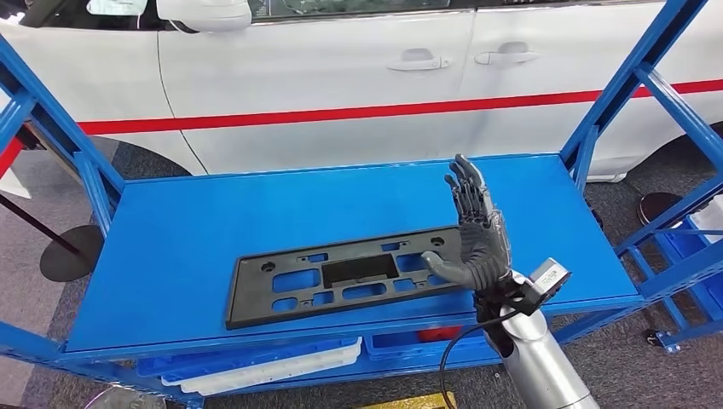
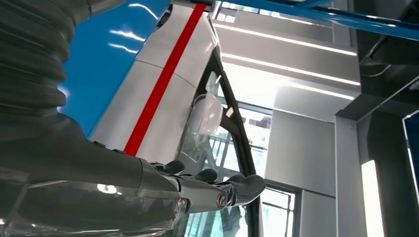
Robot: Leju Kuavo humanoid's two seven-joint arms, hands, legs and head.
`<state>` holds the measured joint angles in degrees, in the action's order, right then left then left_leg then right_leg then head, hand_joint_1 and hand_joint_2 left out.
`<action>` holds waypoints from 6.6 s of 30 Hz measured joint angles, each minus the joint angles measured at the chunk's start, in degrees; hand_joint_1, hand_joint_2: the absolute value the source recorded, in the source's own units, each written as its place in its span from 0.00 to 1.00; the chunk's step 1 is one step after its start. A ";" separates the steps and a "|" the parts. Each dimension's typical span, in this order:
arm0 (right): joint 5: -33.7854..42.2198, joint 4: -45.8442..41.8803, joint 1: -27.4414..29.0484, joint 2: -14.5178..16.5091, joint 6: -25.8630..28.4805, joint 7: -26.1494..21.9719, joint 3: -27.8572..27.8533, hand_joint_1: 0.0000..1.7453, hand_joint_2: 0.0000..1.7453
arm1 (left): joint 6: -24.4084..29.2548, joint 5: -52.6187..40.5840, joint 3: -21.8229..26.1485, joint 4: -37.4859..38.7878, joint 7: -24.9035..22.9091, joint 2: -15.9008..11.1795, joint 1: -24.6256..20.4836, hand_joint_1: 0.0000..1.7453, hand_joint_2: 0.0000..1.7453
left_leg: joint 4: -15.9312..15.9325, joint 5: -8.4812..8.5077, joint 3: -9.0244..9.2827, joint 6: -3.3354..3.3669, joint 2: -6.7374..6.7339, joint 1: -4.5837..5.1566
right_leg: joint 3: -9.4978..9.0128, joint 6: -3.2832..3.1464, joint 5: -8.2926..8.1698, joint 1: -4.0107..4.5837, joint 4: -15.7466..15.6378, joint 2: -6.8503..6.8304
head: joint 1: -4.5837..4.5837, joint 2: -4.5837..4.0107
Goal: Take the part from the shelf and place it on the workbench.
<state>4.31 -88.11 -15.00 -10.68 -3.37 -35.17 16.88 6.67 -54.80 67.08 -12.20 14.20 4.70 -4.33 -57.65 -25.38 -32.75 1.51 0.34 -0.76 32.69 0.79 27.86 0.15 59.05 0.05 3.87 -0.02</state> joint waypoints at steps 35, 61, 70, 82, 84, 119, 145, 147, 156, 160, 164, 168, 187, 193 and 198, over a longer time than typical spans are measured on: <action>-34.07 -16.91 29.05 -9.14 4.46 0.04 -1.03 0.00 1.00 | -1.57 -2.36 0.07 0.00 0.29 0.11 -0.01 0.00 0.00 | 0.37 -0.95 1.22 0.67 -0.23 0.10 | 6.15 1.27 7.00 -0.66 13.93 -0.02 | 0.00 0.00; -55.60 -6.29 15.96 -4.29 28.37 6.98 14.29 0.00 1.00 | -0.95 -4.10 -0.14 0.00 0.78 0.17 -0.44 0.00 0.00 | 0.30 -0.90 1.33 0.01 -0.01 0.34 | -0.76 0.10 -0.06 -0.35 -0.55 0.06 | 0.00 0.00; -58.36 3.71 8.16 -0.07 31.21 8.93 19.80 0.00 1.00 | -0.82 -4.63 -0.15 0.00 0.74 0.32 -0.53 0.00 0.00 | 0.53 -0.73 1.44 0.25 0.01 0.38 | 1.84 0.55 -0.25 -0.76 4.01 0.06 | 0.00 0.00; -58.67 14.57 -1.24 5.87 32.72 10.67 24.42 0.00 1.00 | -0.52 -4.54 -0.14 0.00 0.87 0.48 -0.38 0.00 0.00 | -16.23 -7.67 -7.00 -2.44 -0.03 0.05 | -0.77 -2.24 -1.98 -0.33 -2.54 -0.25 | 0.01 0.00; -59.14 16.29 -2.25 6.83 32.83 11.01 24.91 0.00 1.00 | -0.50 -4.52 -0.13 0.00 0.98 0.43 -0.31 0.00 0.00 | -10.99 -3.96 -4.80 -2.43 -0.08 0.00 | -0.79 -2.12 -1.72 -0.37 -2.15 -0.20 | 0.01 0.00; -88.66 34.50 -11.99 14.28 40.17 26.94 29.35 0.00 1.00 | -0.04 -4.82 0.15 0.01 1.78 0.24 -0.36 0.00 0.00 | -1.02 -0.41 -0.72 -1.69 0.01 0.13 | 0.07 -1.46 -1.21 0.29 -0.93 -0.08 | 0.01 0.00; -94.31 48.30 -20.16 13.67 35.62 48.05 33.10 0.99 1.00 | 0.07 -4.21 1.69 0.00 3.74 0.60 0.16 0.00 0.00 | -15.45 -6.27 -7.17 -2.68 -0.02 -0.06 | -0.44 -2.42 -2.43 -0.27 -2.41 -0.32 | 0.01 0.00; -94.33 48.63 -20.31 13.67 35.53 48.31 32.92 1.00 1.00 | 0.06 -4.20 1.78 0.00 3.81 0.58 0.14 0.00 0.00 | -7.89 -2.55 -3.43 -2.67 -0.09 -0.17 | -0.50 -2.07 -2.16 -0.31 -2.02 -0.30 | 0.02 0.00; -94.25 50.37 -20.87 13.67 36.76 46.95 30.23 0.98 1.00 | 0.45 -3.92 1.91 0.00 8.14 0.51 0.01 0.00 1.00 | 0.13 0.35 0.01 0.03 -0.14 -0.16 | 2.73 0.46 2.61 -0.37 5.35 -0.03 | 0.00 0.00; -90.89 48.83 -19.42 13.55 39.99 41.93 27.47 0.98 1.00 | 0.25 -3.03 2.50 0.00 10.91 0.40 0.02 0.00 1.00 | 0.06 0.43 -0.29 0.16 -0.12 -0.07 | 7.20 0.84 5.52 -0.53 14.89 -0.04 | 0.00 0.00; -73.47 37.73 -16.78 11.99 42.52 25.79 22.12 0.98 1.00 | -2.64 -2.01 3.05 0.00 13.31 0.39 -0.15 0.00 1.00 | -0.06 0.26 0.00 -0.30 -0.01 0.02 | 0.64 -0.10 -1.11 -0.25 1.18 -0.01 | 0.00 0.00; -46.09 19.88 -13.68 8.80 39.77 7.66 17.17 0.98 1.00 | -6.07 -0.42 4.06 0.00 15.28 0.35 -0.59 0.00 1.00 | -0.06 0.09 0.08 -1.56 0.02 -0.01 | -0.68 -1.21 -1.67 0.12 -1.95 -0.10 | 0.00 0.00; 23.91 -27.57 -8.90 5.03 -12.71 1.93 6.75 0.98 1.00 | -9.03 1.89 6.31 0.00 15.68 -0.04 -1.37 0.00 1.00 | -0.07 0.61 -0.72 0.05 -0.05 -0.19 | 2.59 0.26 4.39 -0.21 6.34 0.07 | 0.00 0.00; 27.87 -23.36 -9.67 4.91 -15.87 6.71 4.96 0.98 1.00 | -7.85 1.04 6.83 0.00 12.48 -0.35 -1.09 0.00 1.00 | -0.66 1.19 -1.80 -0.21 0.08 -0.20 | 1.68 0.91 2.70 -1.07 6.77 0.04 | 0.00 0.00; 25.07 -20.01 -7.36 4.27 -16.06 7.08 5.39 0.98 1.00 | -7.64 -0.02 6.84 0.00 9.21 -0.92 -0.96 0.00 1.00 | -0.60 2.34 -2.62 -2.08 0.43 -0.02 | -1.36 -0.44 -0.03 -0.53 -0.85 0.23 | 0.01 0.00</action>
<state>29.38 -108.12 -22.36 -6.41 -19.42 -28.09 22.28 -0.98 -54.81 73.92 -12.20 23.41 3.78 -5.30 -58.26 -23.04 -35.37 -0.58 0.77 -0.78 31.32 0.35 27.84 -0.38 58.20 0.28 3.87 -0.02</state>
